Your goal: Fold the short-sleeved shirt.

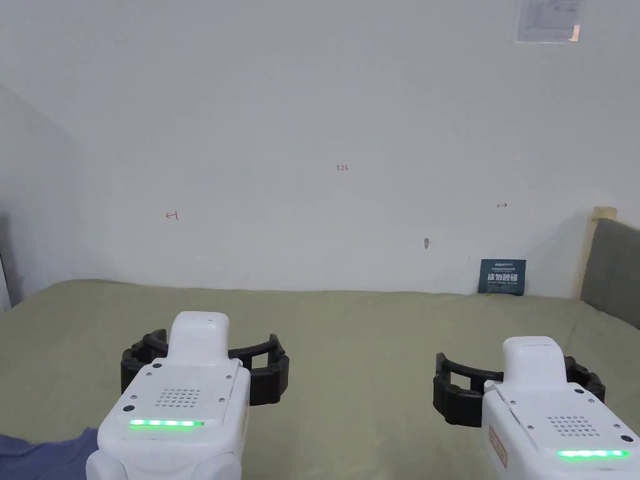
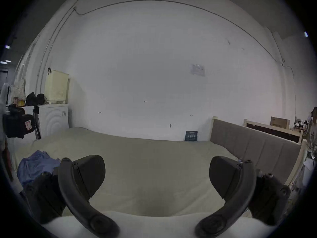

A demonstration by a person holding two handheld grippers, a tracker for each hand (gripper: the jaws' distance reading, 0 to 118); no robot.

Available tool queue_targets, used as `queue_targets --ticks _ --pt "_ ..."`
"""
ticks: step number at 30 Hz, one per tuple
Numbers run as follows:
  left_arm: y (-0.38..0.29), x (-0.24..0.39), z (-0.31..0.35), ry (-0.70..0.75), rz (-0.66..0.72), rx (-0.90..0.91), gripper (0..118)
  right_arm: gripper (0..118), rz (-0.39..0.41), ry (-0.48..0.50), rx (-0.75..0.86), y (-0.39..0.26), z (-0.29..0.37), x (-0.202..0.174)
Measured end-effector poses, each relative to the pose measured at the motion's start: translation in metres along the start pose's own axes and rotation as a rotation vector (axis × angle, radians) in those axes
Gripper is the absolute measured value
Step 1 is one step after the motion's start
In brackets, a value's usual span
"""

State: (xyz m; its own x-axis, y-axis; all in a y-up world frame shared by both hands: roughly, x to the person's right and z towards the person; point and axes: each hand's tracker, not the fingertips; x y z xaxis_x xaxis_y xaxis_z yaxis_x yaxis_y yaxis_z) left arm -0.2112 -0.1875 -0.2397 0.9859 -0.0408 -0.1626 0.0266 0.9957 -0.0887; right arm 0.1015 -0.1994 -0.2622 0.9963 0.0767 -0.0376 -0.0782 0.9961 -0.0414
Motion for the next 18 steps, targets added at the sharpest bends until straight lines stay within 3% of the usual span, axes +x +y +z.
queue_targets --ticks 8,9,10,11,12,13,14,18 --pt "0.0 -0.004 0.0 0.018 0.003 -0.022 115 118 -0.012 0.022 -0.023 0.003 -0.001 -0.002" --pt "0.0 -0.004 0.002 0.019 0.002 -0.022 104 117 -0.012 0.014 -0.031 0.003 0.0 -0.003" --pt "0.001 -0.004 0.002 0.019 -0.002 -0.027 69 112 -0.008 0.006 -0.033 0.003 0.0 -0.003" --pt "0.0 -0.004 0.0 0.027 -0.004 -0.037 25 91 -0.004 0.013 -0.024 0.003 0.002 -0.004" --pt "0.0 -0.006 -0.004 0.032 0.001 -0.054 0 47 0.007 0.007 -0.013 0.003 0.004 -0.005" --pt "-0.001 -0.008 -0.004 0.021 0.026 -0.049 1 1 0.015 -0.005 -0.016 0.002 0.002 -0.008" --pt "-0.001 -0.01 -0.006 -0.002 0.045 -0.068 1 1 0.033 -0.049 0.048 0.002 0.004 -0.011" --pt "-0.003 -0.011 -0.004 -0.011 0.047 -0.067 0 1 -0.017 -0.011 -0.009 0.003 0.003 -0.012"
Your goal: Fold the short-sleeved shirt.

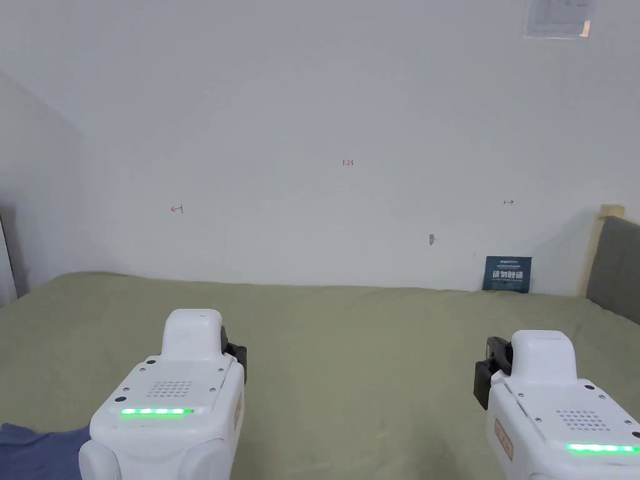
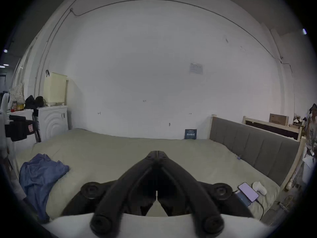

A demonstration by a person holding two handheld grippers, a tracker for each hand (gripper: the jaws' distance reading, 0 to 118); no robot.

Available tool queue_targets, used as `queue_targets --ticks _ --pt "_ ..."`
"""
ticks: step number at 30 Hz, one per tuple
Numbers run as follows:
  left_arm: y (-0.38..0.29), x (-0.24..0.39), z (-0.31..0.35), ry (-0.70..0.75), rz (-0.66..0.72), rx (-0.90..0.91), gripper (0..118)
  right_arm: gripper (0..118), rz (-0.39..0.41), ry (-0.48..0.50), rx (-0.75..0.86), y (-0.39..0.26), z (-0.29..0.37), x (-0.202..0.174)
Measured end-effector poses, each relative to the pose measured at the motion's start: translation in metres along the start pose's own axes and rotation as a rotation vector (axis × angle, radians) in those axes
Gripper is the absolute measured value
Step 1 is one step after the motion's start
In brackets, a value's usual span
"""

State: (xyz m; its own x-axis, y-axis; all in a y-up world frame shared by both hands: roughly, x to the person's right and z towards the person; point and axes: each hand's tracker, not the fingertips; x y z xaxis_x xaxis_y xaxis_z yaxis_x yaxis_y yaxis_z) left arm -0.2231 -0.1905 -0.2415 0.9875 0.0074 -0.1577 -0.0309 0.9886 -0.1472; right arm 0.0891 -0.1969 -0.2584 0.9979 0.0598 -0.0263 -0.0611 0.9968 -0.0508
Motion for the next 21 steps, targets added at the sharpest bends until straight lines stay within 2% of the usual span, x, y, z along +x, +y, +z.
queue_targets --ticks 10,14,17,21 --pt "-0.002 0.002 0.001 -0.017 -0.021 -0.004 0 1 0.02 -0.018 -0.037 0.003 -0.004 0.0" --pt "-0.001 -0.011 0.001 0.011 -0.035 -0.012 0 1 0.009 0.009 -0.044 0.002 -0.011 -0.007" --pt "-0.001 -0.035 0.007 0.052 -0.03 -0.029 0 1 0.04 0.073 -0.038 0.001 -0.018 -0.033" --pt "-0.004 -0.09 0.027 0.194 -0.03 -0.053 0 1 0.022 0.251 -0.04 0.001 -0.025 -0.097"
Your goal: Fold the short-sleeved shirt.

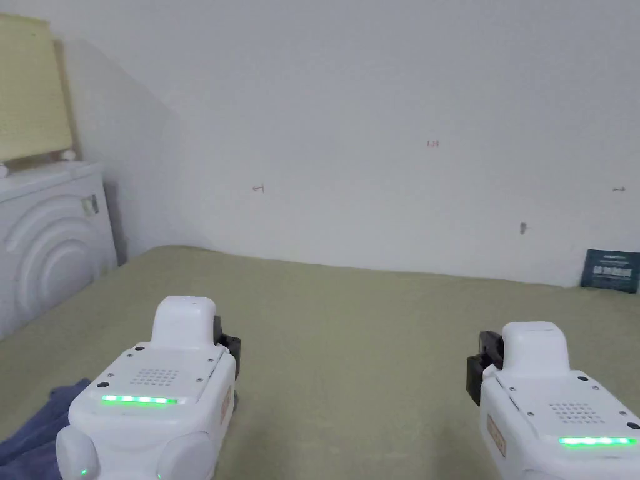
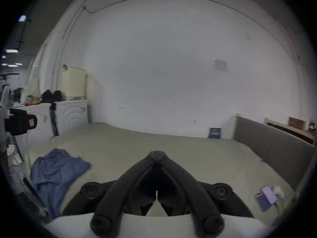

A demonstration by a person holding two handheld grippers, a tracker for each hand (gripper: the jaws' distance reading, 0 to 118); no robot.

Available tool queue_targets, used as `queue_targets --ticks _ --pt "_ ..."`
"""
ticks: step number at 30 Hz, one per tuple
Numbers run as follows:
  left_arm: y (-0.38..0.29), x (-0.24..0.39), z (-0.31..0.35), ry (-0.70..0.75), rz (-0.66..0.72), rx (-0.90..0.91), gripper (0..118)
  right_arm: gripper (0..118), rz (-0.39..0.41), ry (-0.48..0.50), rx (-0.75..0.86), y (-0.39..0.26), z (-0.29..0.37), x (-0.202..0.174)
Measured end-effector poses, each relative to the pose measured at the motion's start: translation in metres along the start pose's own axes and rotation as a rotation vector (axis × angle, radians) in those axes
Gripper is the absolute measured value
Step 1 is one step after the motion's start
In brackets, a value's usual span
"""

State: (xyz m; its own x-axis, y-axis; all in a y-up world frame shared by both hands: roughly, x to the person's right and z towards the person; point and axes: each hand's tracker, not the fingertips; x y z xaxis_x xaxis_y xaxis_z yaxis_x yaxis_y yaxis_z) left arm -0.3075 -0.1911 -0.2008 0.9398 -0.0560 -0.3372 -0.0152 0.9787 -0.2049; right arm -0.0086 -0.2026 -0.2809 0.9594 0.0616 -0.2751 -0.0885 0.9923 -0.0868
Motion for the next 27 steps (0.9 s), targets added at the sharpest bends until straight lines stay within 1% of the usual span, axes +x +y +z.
queue_targets --ticks 3,6,9,11,14,20,24,27 --pt "-0.004 -0.048 0.013 0.109 0.008 -0.045 0 1 -0.003 0.135 -0.001 0.002 -0.015 -0.054" --pt "-0.011 -0.09 0.033 0.22 0.033 -0.058 0 1 -0.019 0.258 -0.001 0.004 -0.021 -0.099" --pt "-0.018 -0.119 0.052 0.31 0.045 -0.071 0 1 -0.024 0.337 -0.001 0.003 -0.028 -0.125" --pt "-0.023 -0.132 0.057 0.337 0.045 -0.082 0 1 -0.017 0.349 -0.004 0.002 -0.03 -0.139" --pt "-0.031 -0.147 0.055 0.365 0.058 -0.104 0 1 -0.003 0.374 -0.015 -0.003 -0.037 -0.147" --pt "-0.04 -0.158 0.043 0.376 0.093 -0.129 0 1 -0.021 0.386 -0.045 -0.008 -0.053 -0.151" --pt "-0.046 -0.165 0.019 0.344 0.11 -0.168 0 1 -0.022 0.386 -0.056 -0.012 -0.062 -0.152" --pt "-0.059 -0.17 -0.019 0.285 0.126 -0.25 0 1 -0.011 0.384 -0.082 -0.022 -0.067 -0.151"
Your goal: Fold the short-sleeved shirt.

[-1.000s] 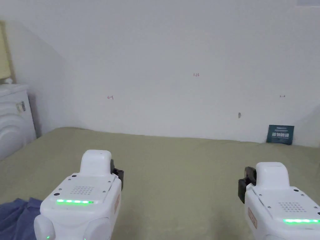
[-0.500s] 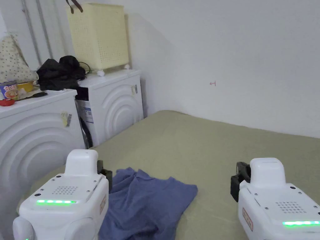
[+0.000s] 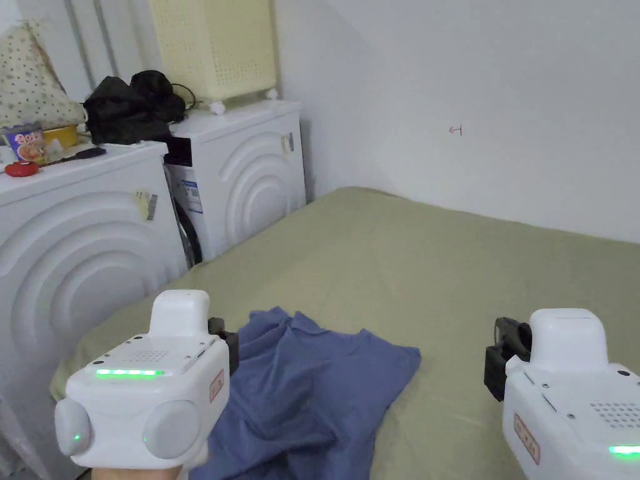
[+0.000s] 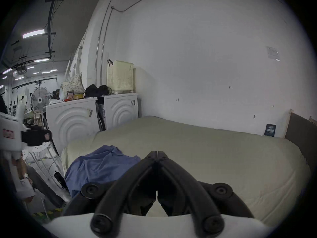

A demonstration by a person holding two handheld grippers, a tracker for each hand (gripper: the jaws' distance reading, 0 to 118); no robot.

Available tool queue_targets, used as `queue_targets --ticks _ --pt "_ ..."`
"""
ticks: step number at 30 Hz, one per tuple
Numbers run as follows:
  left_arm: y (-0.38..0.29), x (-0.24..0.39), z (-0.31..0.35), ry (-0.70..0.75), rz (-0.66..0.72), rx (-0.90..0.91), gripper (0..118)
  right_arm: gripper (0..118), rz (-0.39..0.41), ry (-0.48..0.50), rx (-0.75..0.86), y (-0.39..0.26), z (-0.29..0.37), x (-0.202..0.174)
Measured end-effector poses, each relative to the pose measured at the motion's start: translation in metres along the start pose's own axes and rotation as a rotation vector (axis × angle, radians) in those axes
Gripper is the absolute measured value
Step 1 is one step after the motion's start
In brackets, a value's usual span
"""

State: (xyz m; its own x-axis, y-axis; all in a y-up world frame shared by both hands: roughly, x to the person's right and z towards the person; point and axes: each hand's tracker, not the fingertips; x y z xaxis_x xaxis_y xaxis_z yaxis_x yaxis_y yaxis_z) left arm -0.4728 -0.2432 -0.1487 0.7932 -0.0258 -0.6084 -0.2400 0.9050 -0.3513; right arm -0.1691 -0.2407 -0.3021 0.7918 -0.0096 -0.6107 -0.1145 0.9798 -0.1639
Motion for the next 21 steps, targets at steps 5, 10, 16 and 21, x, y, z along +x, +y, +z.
queue_targets --ticks 5,10,16,21 --pt "-0.029 0.016 -0.107 -0.083 -0.066 -0.202 0 1 0.005 -0.011 -0.092 -0.035 -0.007 0.005" --pt "-0.06 0.026 -0.195 -0.133 -0.018 -0.44 0 1 0.013 -0.008 -0.219 -0.077 -0.023 0.011" --pt "-0.072 0.031 -0.238 -0.192 -0.07 -0.612 118 1 -0.033 -0.007 -0.312 -0.111 -0.04 0.018" --pt "-0.086 0.041 -0.272 -0.175 -0.095 -0.64 118 1 -0.053 0.002 -0.339 -0.121 -0.039 0.015"
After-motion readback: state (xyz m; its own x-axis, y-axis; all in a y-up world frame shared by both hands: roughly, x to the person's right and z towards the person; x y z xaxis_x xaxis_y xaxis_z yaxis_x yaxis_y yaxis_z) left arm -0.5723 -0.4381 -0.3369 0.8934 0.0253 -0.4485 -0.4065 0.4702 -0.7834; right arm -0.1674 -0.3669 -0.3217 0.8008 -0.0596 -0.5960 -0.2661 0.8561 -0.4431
